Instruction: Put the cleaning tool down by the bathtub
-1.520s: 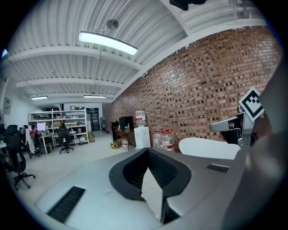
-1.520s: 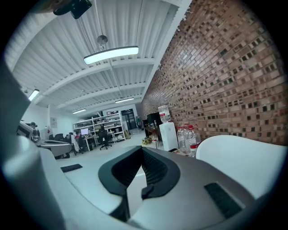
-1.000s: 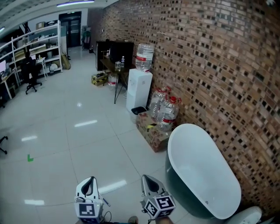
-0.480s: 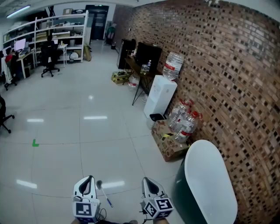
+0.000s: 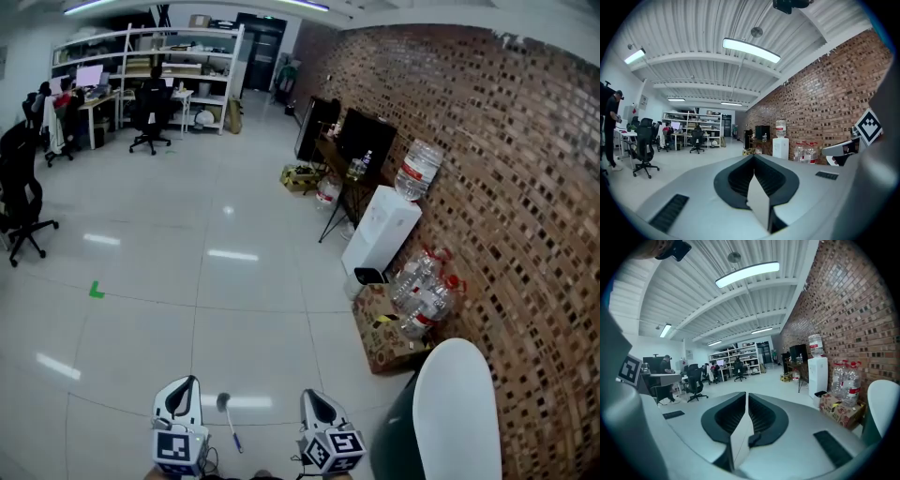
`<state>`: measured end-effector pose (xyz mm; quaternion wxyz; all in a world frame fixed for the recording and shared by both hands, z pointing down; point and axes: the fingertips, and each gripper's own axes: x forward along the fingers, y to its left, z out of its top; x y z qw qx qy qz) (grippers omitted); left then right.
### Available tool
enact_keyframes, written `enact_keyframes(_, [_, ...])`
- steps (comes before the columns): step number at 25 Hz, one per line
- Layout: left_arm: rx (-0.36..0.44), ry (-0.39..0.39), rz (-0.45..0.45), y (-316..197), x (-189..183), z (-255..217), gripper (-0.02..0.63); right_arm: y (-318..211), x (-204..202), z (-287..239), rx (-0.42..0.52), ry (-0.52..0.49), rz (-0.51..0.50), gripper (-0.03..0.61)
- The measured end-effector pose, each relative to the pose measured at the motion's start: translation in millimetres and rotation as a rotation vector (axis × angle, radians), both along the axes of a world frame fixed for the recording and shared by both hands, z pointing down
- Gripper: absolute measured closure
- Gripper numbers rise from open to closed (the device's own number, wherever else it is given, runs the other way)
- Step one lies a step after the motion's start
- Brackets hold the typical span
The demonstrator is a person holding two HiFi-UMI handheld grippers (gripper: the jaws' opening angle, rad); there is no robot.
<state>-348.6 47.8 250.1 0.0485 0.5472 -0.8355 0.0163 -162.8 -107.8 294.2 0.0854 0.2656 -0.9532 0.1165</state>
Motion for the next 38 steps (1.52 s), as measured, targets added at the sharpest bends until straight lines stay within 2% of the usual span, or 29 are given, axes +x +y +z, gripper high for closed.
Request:
enact_keyframes(6, [-0.019,-0.030,-0.067,-19.8,6.3,11.1,0.609,-11.7,-26.9,29.7,-0.005,0.055,-0.133,0.538])
enact_keyframes(11, [-0.042,-0.036,-0.111,-28.9,14.8,24.0,0.609,-26.3,-38.2,53.8,0.008,0.084,-0.178,0.538])
enact_keyframes(20, [-0.060,0.006,-0.194,0.0,-24.2,102.2,0.609,-7.6,-82.0,144.9,-0.024,0.164,-0.236,0.538])
enact_keyframes(30, [-0.037,0.058,-0.264,12.0,-74.5,235.1,0.608,9.8,-131.5,275.4,-0.030,0.232,-0.282,0.509])
enact_keyframes(34, [-0.025,0.080,-0.276,21.4,-77.5,293.1,0.608,23.2,-144.4,340.3,-0.046,0.275,-0.301,0.497])
enact_keyframes(38, [-0.049,0.099,-0.286,31.3,-80.3,355.7,0.607,42.4,-152.4,399.0,-0.069,0.304,-0.340,0.485])
